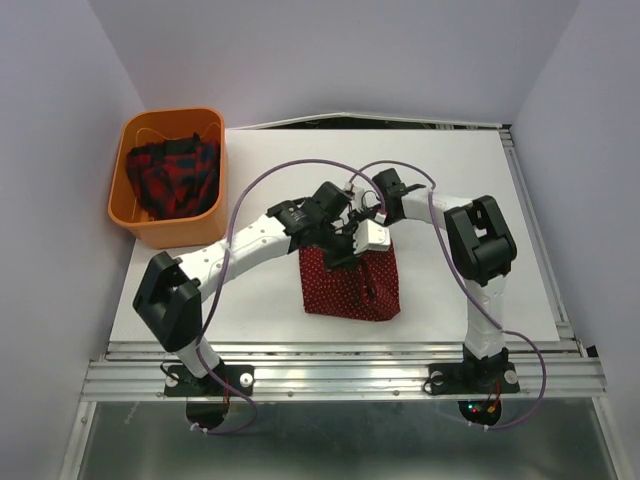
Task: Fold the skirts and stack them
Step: Fold the skirt
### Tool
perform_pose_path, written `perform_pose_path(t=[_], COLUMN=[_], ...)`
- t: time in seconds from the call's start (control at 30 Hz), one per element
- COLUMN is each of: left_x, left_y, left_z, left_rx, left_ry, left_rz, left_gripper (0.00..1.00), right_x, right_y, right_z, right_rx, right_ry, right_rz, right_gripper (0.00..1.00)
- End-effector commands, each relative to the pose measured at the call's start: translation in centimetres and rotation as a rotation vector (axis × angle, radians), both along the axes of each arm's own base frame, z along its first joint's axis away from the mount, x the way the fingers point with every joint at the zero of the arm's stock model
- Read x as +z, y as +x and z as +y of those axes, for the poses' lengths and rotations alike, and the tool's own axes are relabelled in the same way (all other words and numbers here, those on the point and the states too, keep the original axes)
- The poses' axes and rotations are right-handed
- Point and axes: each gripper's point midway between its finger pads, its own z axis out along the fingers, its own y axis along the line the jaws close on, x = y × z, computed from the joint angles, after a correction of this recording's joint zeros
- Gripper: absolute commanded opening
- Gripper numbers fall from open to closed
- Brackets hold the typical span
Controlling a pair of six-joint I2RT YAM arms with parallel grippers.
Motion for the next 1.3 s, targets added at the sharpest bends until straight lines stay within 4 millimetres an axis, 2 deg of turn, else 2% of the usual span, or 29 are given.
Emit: perform_pose_path(t=[0.0,0.2,0.37,0.47,0.5,0.53,0.6,0.63,0.7,0.77,0.83,0.87,0.93,0.97,1.03,1.1,1.13,1.17,1.23,1.27], left_x=[0.9,-0.7,-2.7,-3.7,-4.1,-4.2,-4.8,-4.9,-5.3,-5.1,-4.4,-4.3,-3.4,-2.8,-2.2,-1.2,-0.9,-0.6,-0.2,0.0], left_y=[3.6,8.0,9.7,10.6,10.9,11.2,11.4,11.3,11.1,10.8,10.6,10.6,11.3,11.5,12.1,13.4,13.8,14.6,15.0,15.4], left_z=[-0.5,0.0,0.5,0.8,0.6,0.7,0.7,0.6,0.6,0.7,1.0,1.1,1.7,1.7,2.1,2.7,2.9,3.5,3.8,4.4], left_rx=[0.023,0.100,0.126,0.152,0.156,0.162,0.164,0.162,0.160,0.164,0.174,0.196,0.246,0.276,0.326,0.411,0.435,0.468,0.503,0.522], left_ry=[-0.018,-0.001,0.031,0.047,0.048,0.051,0.057,0.058,0.060,0.057,0.047,0.042,0.026,0.013,-0.010,-0.061,-0.077,-0.102,-0.125,-0.136], left_rz=[0.002,0.047,0.056,0.051,0.048,0.041,0.043,0.046,0.058,0.068,0.063,0.069,0.075,0.103,0.146,0.204,0.227,0.252,0.301,0.309], left_gripper=[0.00,0.00,0.00,0.00,0.00,0.00,0.04,0.05,0.13,0.24,0.29,0.33,0.36,0.39,0.45,0.47,0.47,0.48,0.52,0.52], right_x=[0.2,0.4,0.5,0.6,0.7,0.7,0.8,0.8,1.2,2.3,4.2,5.9,8.5,10.2,12.0,14.2,15.9,16.5,16.6,18.1], right_y=[-1.5,-1.5,-0.6,-0.2,0.0,0.1,0.5,0.8,1.7,3.6,6.0,8.1,10.0,11.0,12.0,11.1,10.4,9.7,7.7,6.3], right_z=[0.2,0.3,0.4,0.4,0.5,0.5,0.5,0.4,0.2,-0.2,-1.6,-2.9,-4.2,-4.9,-6.9,-7.5,-8.3,-8.5,-8.8,-8.9], right_rx=[0.039,0.040,0.026,0.021,0.018,0.016,0.006,-0.005,-0.027,-0.077,-0.146,-0.206,-0.255,-0.275,-0.314,-0.316,-0.320,-0.317,-0.306,-0.285], right_ry=[0.013,0.019,0.003,-0.002,-0.001,-0.005,-0.012,-0.027,-0.048,-0.074,-0.074,-0.063,-0.045,-0.039,-0.040,-0.031,-0.027,-0.027,-0.029,-0.014], right_rz=[-0.002,-0.001,-0.023,-0.031,-0.035,-0.034,-0.043,-0.052,-0.079,-0.131,-0.175,-0.205,-0.250,-0.274,-0.291,-0.305,-0.334,-0.340,-0.323,-0.351], right_gripper=[0.21,0.22,0.32,0.35,0.38,0.45,0.50,0.57,0.62,0.67,0.71,0.74,0.82,0.83,0.84,0.84,0.84,0.83,0.82,0.78])
